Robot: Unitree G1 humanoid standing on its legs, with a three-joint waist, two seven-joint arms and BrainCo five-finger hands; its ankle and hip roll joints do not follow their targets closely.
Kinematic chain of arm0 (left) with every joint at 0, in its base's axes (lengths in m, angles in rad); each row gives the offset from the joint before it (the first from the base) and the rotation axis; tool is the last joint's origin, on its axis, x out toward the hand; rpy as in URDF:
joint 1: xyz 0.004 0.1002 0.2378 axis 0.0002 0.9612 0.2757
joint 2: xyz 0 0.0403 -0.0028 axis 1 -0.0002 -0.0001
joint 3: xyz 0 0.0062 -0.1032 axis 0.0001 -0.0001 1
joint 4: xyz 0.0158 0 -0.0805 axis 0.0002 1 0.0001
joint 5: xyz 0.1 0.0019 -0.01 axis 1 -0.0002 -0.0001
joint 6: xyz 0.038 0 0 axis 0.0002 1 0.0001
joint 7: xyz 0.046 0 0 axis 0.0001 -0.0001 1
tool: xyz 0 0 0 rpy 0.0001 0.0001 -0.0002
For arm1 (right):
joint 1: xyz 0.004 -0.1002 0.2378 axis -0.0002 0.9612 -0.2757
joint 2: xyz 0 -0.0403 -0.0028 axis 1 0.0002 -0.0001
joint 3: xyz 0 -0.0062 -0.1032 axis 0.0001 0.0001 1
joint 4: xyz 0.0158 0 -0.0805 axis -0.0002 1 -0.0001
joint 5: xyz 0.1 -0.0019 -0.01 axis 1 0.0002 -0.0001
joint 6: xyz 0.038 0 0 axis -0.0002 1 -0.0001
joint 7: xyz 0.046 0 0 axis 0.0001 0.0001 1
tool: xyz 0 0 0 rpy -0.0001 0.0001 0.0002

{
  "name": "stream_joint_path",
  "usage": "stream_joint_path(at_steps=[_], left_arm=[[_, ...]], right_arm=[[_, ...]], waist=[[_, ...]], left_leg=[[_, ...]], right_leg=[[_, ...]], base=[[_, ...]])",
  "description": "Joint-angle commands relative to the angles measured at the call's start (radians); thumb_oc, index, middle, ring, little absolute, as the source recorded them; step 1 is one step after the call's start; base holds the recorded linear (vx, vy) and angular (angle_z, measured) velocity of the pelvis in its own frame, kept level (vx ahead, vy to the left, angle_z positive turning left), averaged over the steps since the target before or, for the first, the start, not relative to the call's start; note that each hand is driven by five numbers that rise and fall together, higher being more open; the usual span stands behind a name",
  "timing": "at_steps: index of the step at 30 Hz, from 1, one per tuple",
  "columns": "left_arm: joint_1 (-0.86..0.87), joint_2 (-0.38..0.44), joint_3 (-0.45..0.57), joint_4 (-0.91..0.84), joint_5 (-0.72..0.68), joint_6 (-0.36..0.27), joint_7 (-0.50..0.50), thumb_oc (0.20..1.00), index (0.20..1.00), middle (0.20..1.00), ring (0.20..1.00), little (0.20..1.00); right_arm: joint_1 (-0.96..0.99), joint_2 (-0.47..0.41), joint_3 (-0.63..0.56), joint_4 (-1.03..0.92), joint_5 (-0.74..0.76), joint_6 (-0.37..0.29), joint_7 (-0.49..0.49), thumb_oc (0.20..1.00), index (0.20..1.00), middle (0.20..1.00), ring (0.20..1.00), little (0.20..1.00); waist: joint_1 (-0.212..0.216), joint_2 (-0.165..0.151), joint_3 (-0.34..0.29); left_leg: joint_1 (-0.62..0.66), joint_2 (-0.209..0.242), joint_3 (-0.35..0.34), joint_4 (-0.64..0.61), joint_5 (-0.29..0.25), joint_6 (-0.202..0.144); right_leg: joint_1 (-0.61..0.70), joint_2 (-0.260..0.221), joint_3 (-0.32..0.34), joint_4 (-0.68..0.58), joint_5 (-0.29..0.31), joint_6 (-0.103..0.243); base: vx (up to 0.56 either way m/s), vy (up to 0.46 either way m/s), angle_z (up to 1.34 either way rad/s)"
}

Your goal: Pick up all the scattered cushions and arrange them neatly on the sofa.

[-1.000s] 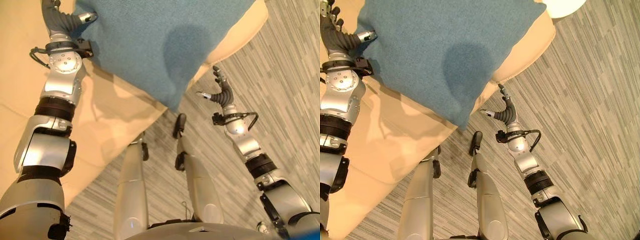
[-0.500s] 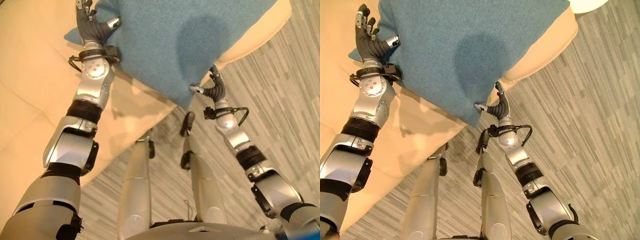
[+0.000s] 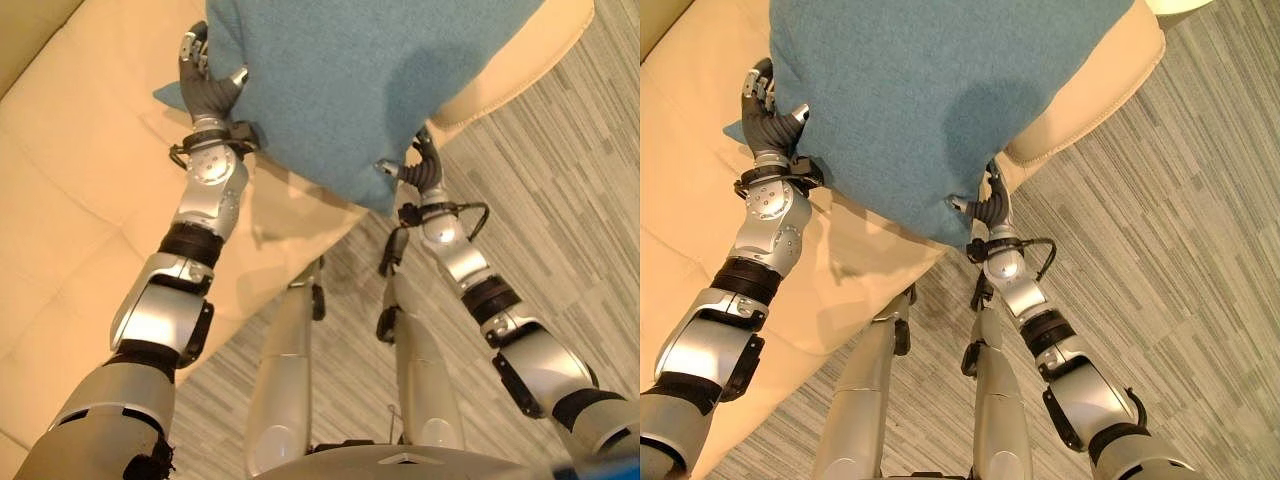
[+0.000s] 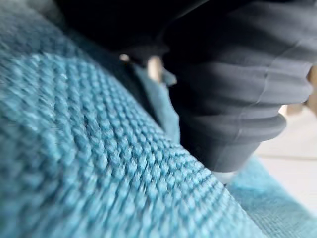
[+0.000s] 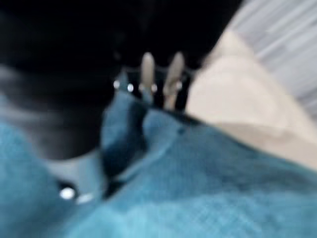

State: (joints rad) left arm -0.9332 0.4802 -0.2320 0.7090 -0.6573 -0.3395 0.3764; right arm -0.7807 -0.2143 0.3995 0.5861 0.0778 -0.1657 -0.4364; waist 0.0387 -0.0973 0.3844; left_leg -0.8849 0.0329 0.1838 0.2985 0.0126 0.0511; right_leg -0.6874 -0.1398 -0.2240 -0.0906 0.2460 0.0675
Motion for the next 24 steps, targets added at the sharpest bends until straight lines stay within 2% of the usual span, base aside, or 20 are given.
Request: stream_joint_path(at_steps=[1, 5, 8, 9, 12, 13, 16, 17, 19, 21, 22, 23, 24], left_arm=[[0.004, -0.101, -0.082, -0.094, -0.013, -0.018, -0.130, 0.200, 0.200, 0.200, 0.200, 0.200], [0.053, -0.107, -0.039, -0.120, -0.033, -0.025, -0.137, 0.200, 0.200, 0.200, 0.200, 0.200], [0.150, -0.138, -0.004, -0.165, -0.039, -0.029, -0.142, 0.200, 0.200, 0.200, 0.200, 0.200], [0.244, -0.171, 0.014, -0.212, -0.041, -0.026, -0.157, 0.200, 0.200, 0.200, 0.200, 0.200], [0.356, -0.208, 0.027, -0.251, -0.057, -0.019, -0.180, 0.200, 0.200, 0.200, 0.200, 0.200], [0.428, -0.234, 0.028, -0.280, -0.065, -0.011, -0.194, 0.200, 0.200, 0.200, 0.200, 0.200], [0.522, -0.275, 0.020, -0.306, -0.089, 0.002, -0.220, 0.200, 0.200, 0.200, 0.200, 0.200], [0.583, -0.299, 0.012, -0.327, -0.104, 0.013, -0.240, 0.200, 0.200, 0.200, 0.200, 0.200], [0.628, -0.316, 0.003, -0.341, -0.119, 0.022, -0.258, 0.200, 0.200, 0.200, 0.200, 0.200], [0.723, -0.332, 0.000, -0.360, -0.148, 0.037, -0.287, 0.200, 0.200, 0.200, 0.200, 0.200], [0.769, -0.340, 0.004, -0.373, -0.159, 0.044, -0.303, 0.200, 0.200, 0.200, 0.200, 0.200], [0.794, -0.342, 0.002, -0.380, -0.162, 0.048, -0.313, 0.200, 0.200, 0.200, 0.200, 0.200], [0.823, -0.345, 0.009, -0.388, -0.169, 0.051, -0.327, 0.200, 0.200, 0.200, 0.200, 0.200]], right_arm=[[-0.173, 0.034, -0.008, -0.069, 0.014, -0.081, 0.034, 0.200, 0.200, 0.200, 0.200, 0.200], [-0.173, 0.012, -0.023, -0.102, -0.008, -0.077, 0.035, 0.200, 0.200, 0.200, 0.200, 0.200], [-0.115, 0.005, -0.025, -0.137, -0.019, -0.067, 0.056, 0.200, 0.200, 0.200, 0.200, 0.200], [-0.045, -0.002, -0.016, -0.171, -0.029, -0.061, 0.082, 0.200, 0.200, 0.200, 0.200, 0.200], [0.051, -0.003, -0.016, -0.206, -0.024, -0.057, 0.110, 0.200, 0.200, 0.200, 0.200, 0.200], [0.113, -0.005, -0.020, -0.227, -0.019, -0.057, 0.125, 0.200, 0.200, 0.200, 0.200, 0.200], [0.212, -0.011, -0.029, -0.266, -0.003, -0.064, 0.147, 0.200, 0.200, 0.200, 0.200, 0.200], [0.273, -0.008, -0.039, -0.284, 0.008, -0.070, 0.154, 0.200, 0.200, 0.200, 0.200, 0.200], [0.329, -0.019, -0.054, -0.305, 0.023, -0.076, 0.158, 0.200, 0.200, 0.200, 0.200, 0.200], [0.424, -0.047, -0.075, -0.329, 0.038, -0.082, 0.177, 0.200, 0.200, 0.200, 0.200, 0.200], [0.463, -0.059, -0.080, -0.332, 0.052, -0.080, 0.192, 0.200, 0.200, 0.200, 0.200, 0.200], [0.480, -0.064, -0.079, -0.333, 0.062, -0.081, 0.202, 0.200, 0.200, 0.200, 0.200, 0.200], [0.499, -0.069, -0.081, -0.334, 0.070, -0.078, 0.217, 0.200, 0.200, 0.200, 0.200, 0.200]], waist=[[0.006, 0.068, 0.015], [0.013, 0.070, -0.005], [0.026, 0.082, -0.027], [0.035, 0.094, -0.042], [0.051, 0.108, -0.061], [0.062, 0.123, -0.072], [0.081, 0.146, -0.088], [0.096, 0.160, -0.106], [0.115, 0.172, -0.120], [0.143, 0.182, -0.157], [0.157, 0.175, -0.171], [0.161, 0.173, -0.178], [0.167, 0.164, -0.196]], left_leg=[[0.255, -0.042, -0.141, -0.291, 0.044, -0.091], [0.288, -0.038, -0.143, -0.288, 0.038, -0.092], [0.367, -0.033, -0.149, -0.313, 0.042, -0.096], [0.423, -0.032, -0.155, -0.328, 0.044, -0.099], [0.486, -0.031, -0.170, -0.342, 0.048, -0.103], [0.523, -0.033, -0.180, -0.349, 0.050, -0.109], [0.565, -0.032, -0.211, -0.352, 0.059, -0.127], [0.578, -0.031, -0.242, -0.345, 0.067, -0.145], [0.584, -0.029, -0.268, -0.331, 0.078, -0.164], [0.600, -0.035, -0.311, -0.313, 0.093, -0.181], [0.614, -0.033, -0.302, -0.286, 0.074, -0.196], [0.616, -0.033, -0.284, -0.267, 0.071, -0.196], [0.633, -0.020, -0.216, -0.249, 0.058, -0.188]], right_leg=[[0.102, -0.062, -0.057, 0.003, 0.005, 0.169], [0.136, -0.057, -0.057, 0.003, -0.006, 0.164], [0.202, -0.051, -0.064, 0.006, -0.031, 0.150], [0.253, -0.046, -0.072, 0.011, -0.054, 0.137], [0.317, -0.040, -0.089, 0.028, -0.092, 0.117], [0.354, -0.038, -0.103, 0.049, -0.124, 0.104], [0.418, -0.031, -0.156, 0.076, -0.175, 0.086], [0.460, -0.025, -0.204, 0.090, -0.213, 0.074], [0.507, -0.019, -0.252, 0.091, -0.244, 0.062], [0.592, -0.003, -0.332, 0.077, -0.286, 0.044], [0.642, 0.006, -0.354, 0.070, -0.324, 0.040], [0.665, 0.006, -0.373, 0.062, -0.327, 0.036], [0.697, -0.001, -0.412, 0.055, -0.326, 0.038]], base=[[0.02, -0.056, -0.03], [0.02, -0.070, -0.02], [0.08, -0.133, -0.04], [0.11, -0.138, 0.01], [0.12, -0.147, 0.14], [0.11, -0.156, 0.30], [0.10, -0.209, 0.51], [0.09, -0.278, 0.89], [0.08, -0.281, 1.38], [0.15, -0.314, 1.15], [0.17, -0.228, 1.35], [0.14, -0.147, 1.51], [0.08, -0.008, 0.97]])
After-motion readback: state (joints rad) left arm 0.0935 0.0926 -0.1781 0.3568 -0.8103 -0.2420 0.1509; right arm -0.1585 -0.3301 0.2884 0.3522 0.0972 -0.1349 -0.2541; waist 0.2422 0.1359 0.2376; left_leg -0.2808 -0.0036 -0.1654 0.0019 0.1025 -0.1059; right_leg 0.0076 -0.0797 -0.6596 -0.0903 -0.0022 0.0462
